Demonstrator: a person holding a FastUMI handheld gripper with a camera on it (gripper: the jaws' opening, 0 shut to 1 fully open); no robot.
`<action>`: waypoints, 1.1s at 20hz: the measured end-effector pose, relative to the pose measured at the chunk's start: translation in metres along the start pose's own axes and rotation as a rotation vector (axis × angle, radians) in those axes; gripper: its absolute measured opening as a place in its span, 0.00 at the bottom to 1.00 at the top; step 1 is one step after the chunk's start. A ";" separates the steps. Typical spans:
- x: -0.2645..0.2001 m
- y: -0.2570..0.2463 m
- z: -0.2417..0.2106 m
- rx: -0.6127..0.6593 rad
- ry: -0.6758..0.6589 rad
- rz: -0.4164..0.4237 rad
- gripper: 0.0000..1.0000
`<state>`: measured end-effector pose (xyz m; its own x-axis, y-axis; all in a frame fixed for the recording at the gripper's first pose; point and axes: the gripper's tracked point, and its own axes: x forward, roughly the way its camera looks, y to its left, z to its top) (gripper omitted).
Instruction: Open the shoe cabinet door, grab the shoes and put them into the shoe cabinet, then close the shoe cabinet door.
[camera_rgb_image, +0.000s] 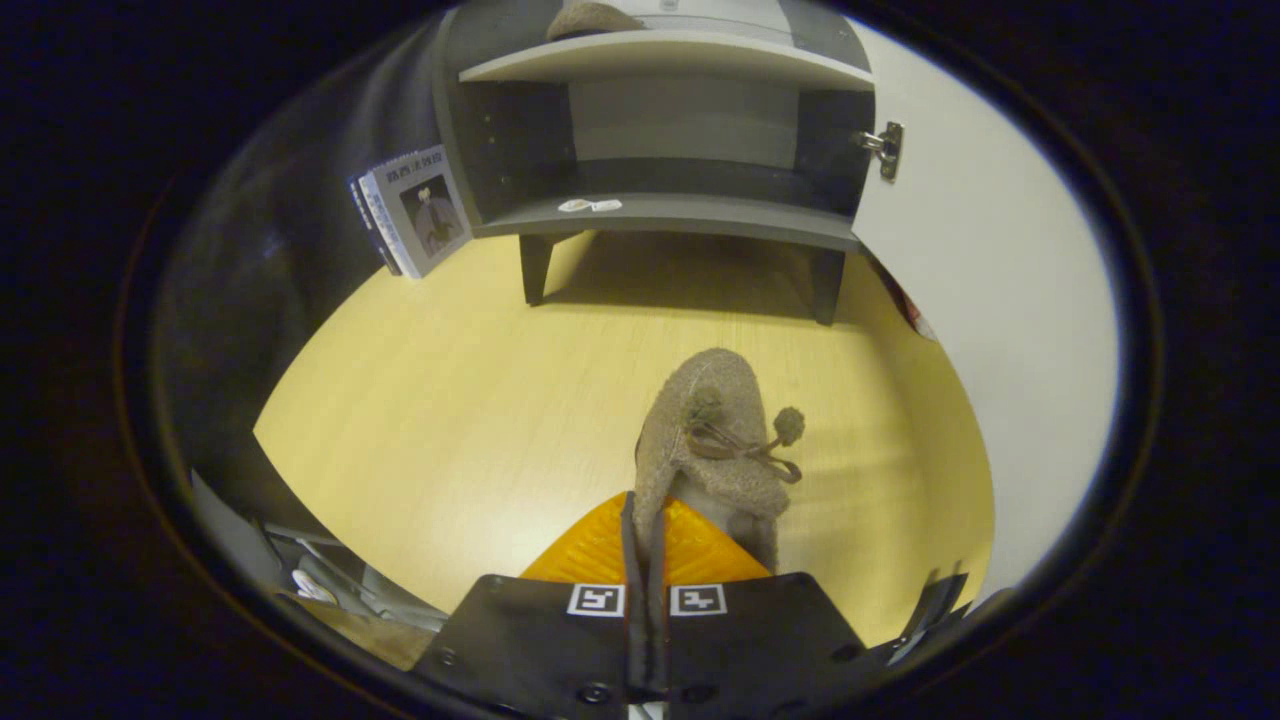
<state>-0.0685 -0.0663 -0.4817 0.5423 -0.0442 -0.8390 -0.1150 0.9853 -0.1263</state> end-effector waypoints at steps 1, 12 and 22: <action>-0.005 0.000 0.005 0.005 -0.008 0.004 0.03; -0.095 -0.001 0.123 0.019 -0.233 0.006 0.03; -0.157 -0.019 0.244 -0.018 -0.411 -0.078 0.02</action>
<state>0.0520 -0.0383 -0.2185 0.8365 -0.0452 -0.5461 -0.0731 0.9785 -0.1930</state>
